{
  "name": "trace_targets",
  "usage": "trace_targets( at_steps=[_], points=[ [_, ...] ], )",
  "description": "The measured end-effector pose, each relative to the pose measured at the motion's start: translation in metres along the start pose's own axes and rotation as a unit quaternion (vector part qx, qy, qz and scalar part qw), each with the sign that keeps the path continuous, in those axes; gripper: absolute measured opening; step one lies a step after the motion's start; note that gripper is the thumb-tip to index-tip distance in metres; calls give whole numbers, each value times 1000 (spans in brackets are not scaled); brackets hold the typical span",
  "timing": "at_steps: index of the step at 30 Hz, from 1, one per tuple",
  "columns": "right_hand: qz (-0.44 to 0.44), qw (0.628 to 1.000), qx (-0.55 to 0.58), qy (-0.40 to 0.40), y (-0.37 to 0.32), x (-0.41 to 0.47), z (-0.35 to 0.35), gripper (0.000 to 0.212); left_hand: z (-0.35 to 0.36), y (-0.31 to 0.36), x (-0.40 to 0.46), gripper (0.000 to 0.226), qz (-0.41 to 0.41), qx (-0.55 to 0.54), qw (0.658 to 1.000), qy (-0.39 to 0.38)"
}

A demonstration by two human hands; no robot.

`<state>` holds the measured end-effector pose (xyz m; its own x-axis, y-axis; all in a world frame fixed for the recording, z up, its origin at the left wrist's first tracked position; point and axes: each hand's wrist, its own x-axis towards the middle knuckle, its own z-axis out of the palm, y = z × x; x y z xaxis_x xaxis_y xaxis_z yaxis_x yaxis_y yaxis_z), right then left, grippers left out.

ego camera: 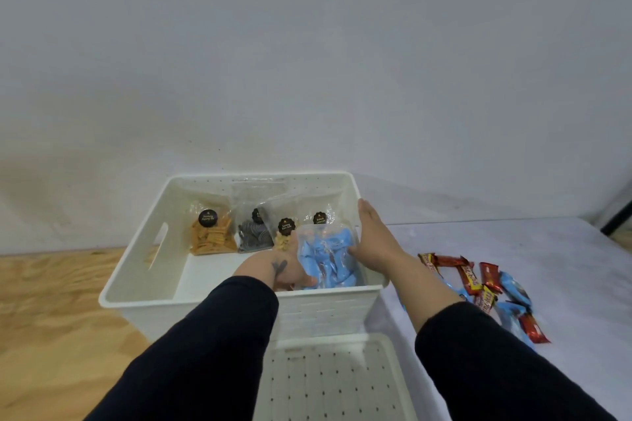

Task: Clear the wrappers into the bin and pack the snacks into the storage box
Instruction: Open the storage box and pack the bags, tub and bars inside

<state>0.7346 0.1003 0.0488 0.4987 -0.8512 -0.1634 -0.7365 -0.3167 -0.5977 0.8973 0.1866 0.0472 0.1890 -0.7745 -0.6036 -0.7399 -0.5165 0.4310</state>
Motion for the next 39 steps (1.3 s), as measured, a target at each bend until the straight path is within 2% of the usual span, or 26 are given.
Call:
trace_targets(
  at_steps=[9, 13, 17, 22, 24, 27, 30, 33, 37, 39],
  points=[
    [-13, 1000, 7, 5, 0, 0, -3, 87, -2, 6, 3, 110, -34, -57, 997, -32],
    [-5, 997, 75, 4, 7, -11, -20, 63, -14, 31, 4, 92, -17, 76, 995, 55],
    [36, 998, 48, 33, 44, -38, -38, 55, -16, 76, 15, 67, 68, 117, 979, 151],
    [118, 992, -2, 47, 104, -79, -72, 50, 18, 157, 21, 51, 238, 182, 934, 195],
    [143, 988, -26, 54, 131, -96, -82, 49, 39, 187, 18, 47, 294, 170, 920, 196],
    [175, 981, -63, 62, 176, -115, -86, 49, 81, 216, 21, 50, 332, 173, 918, 129],
    [202, 975, -74, 52, 219, -130, -80, 51, 132, 221, 36, 63, 322, 211, 920, 68],
    [206, 972, -100, 55, 255, -145, -61, 58, 179, 211, 54, 66, 310, 211, 926, 53],
    [196, 971, -119, 68, 287, -152, -28, 80, 225, 195, 75, 64, 260, 258, 925, 101],
    [164, 972, -147, 81, 302, -147, -16, 81, 239, 186, 85, 62, 263, 285, 907, 166]
  ],
)
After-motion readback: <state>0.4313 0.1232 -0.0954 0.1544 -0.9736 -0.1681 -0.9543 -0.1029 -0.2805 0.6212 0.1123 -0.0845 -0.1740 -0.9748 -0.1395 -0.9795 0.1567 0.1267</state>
